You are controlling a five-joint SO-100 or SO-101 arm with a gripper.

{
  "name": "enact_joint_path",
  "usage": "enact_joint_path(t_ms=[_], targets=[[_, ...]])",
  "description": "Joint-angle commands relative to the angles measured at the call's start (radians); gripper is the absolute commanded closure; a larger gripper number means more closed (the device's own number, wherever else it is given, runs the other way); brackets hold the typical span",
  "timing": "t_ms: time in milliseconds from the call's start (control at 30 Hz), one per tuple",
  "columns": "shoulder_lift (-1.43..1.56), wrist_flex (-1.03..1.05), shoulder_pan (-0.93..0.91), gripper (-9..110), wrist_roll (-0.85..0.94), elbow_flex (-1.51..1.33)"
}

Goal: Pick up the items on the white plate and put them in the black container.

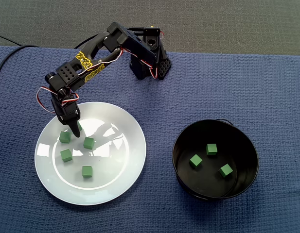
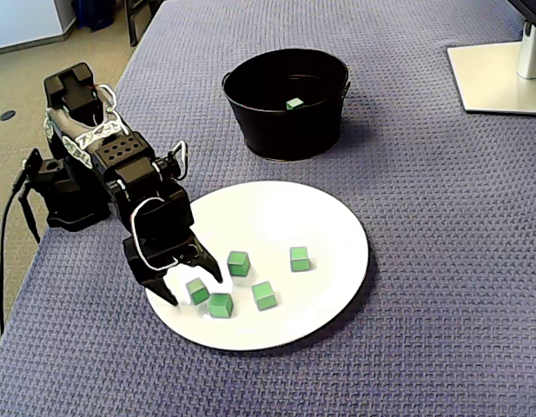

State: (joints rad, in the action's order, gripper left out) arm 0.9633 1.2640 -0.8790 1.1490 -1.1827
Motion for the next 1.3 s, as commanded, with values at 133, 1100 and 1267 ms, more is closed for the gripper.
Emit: enact_joint_path(t_ms=[133,1100,1267], targets=[[0.021,0.014,0.008,84,-0.002,0.037],[0.192,-0.127,0.003,98,-0.052,-0.16],[0.272,-0.166,0.011,101,-0.087,-0.244]])
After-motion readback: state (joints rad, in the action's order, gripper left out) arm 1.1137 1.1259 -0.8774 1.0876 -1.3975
